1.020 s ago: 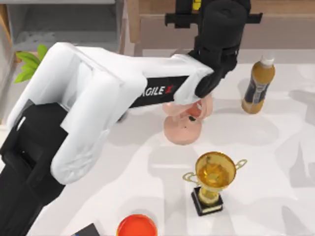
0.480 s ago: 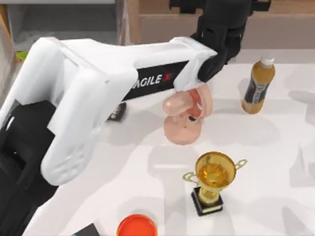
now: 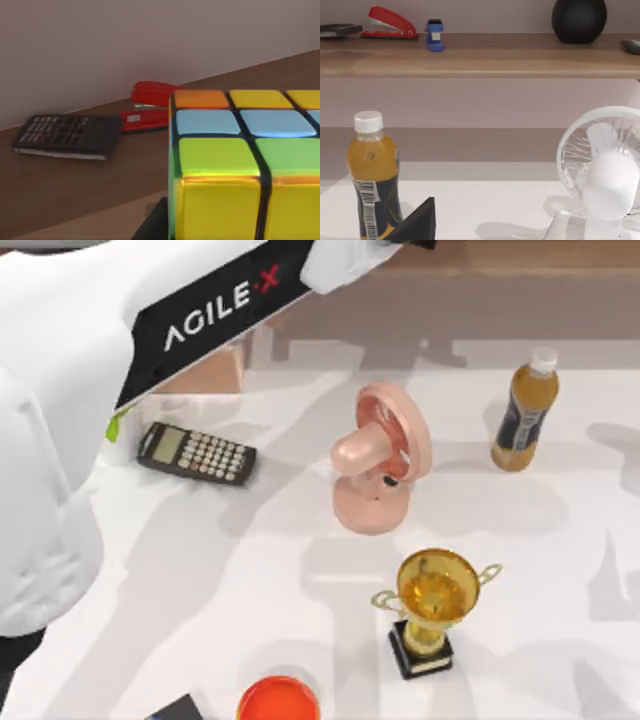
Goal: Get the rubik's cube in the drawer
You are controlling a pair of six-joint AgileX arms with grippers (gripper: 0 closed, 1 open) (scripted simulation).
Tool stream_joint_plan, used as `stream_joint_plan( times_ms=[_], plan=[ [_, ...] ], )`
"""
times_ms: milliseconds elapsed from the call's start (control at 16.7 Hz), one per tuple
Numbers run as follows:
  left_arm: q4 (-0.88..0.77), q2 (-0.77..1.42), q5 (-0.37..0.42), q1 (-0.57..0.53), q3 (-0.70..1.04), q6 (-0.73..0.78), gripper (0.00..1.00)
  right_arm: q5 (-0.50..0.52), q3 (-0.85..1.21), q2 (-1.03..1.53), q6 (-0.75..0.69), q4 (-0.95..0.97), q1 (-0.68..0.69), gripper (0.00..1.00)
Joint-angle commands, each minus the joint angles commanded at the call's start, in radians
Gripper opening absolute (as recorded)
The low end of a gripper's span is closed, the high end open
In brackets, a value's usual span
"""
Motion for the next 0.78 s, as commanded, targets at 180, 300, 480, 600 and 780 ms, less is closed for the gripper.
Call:
stream_joint_plan(
  times_ms=[180, 300, 480, 600, 780],
  plan=[
    [-0.373, -0.053, 0.104, 0.051, 0.101, 0.004, 0.0, 0.0, 0.0, 0.0, 0.0, 0.0, 0.0, 1.0],
    [-0.617, -0.069, 0.167, 0.108, 0.169, 0.016, 0.0, 0.0, 0.0, 0.0, 0.0, 0.0, 0.0, 1.0],
    [-0.943, -0.058, 0.242, 0.243, 0.272, 0.052, 0.0, 0.0, 0.0, 0.0, 0.0, 0.0, 0.0, 1.0],
    [-1.115, -0.028, 0.276, 0.369, 0.344, 0.087, 0.0, 0.0, 0.0, 0.0, 0.0, 0.0, 0.0, 1.0],
    [-1.296, 0.052, 0.308, 0.585, 0.448, 0.151, 0.0, 0.0, 0.0, 0.0, 0.0, 0.0, 0.0, 1.0]
  ],
)
